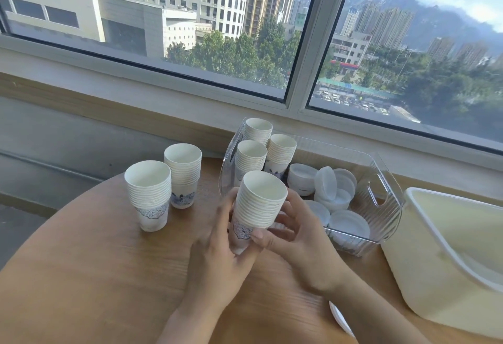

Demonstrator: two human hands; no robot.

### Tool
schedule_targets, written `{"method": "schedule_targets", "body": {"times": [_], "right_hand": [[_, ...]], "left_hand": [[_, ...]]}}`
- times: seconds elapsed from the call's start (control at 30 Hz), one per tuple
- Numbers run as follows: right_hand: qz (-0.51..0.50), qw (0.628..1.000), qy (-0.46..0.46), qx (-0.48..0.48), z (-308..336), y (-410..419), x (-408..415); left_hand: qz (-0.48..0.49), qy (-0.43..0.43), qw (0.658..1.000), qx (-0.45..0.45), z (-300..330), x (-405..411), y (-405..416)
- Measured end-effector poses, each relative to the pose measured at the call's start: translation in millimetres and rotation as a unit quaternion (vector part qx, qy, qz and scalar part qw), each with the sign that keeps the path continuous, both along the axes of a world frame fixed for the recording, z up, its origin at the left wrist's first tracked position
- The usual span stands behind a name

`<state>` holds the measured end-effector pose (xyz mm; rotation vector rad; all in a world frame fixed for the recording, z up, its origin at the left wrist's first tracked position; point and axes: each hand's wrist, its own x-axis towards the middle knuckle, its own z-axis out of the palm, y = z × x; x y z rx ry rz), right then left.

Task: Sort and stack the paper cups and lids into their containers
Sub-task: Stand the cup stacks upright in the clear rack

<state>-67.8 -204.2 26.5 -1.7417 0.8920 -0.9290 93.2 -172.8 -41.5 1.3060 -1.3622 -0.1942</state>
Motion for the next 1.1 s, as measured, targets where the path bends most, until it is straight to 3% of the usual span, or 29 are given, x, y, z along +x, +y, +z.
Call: {"method": "schedule_targets", "body": {"times": [0.17, 0.3, 0.43, 0.57, 1.1], "right_hand": [[-0.034, 0.999, 0.005, -0.008, -1.4, -1.7, -4.6], [-0.093, 0.995, -0.032, -0.026, 12.8, -18.6, -12.5], [-0.153, 0.986, -0.064, -0.008, 15.0, -54.8, -21.2], [-0.204, 0.979, -0.010, 0.019, -0.2, -94.7, -16.8], [-0.215, 0.969, 0.118, 0.027, -13.0, -128.5, 3.1]], "left_hand": [[-0.026, -0.024, 0.999, 0.027, -6.0, -0.3, -2.3], [-0.035, -0.069, 0.993, 0.089, -14.6, 4.8, -4.1], [-0.023, -0.102, 0.990, 0.095, -21.9, 5.9, -7.0], [-0.017, -0.105, 0.990, 0.093, -23.3, 5.7, -8.1], [0.001, -0.117, 0.991, 0.071, -21.1, 2.4, -8.7]]}}
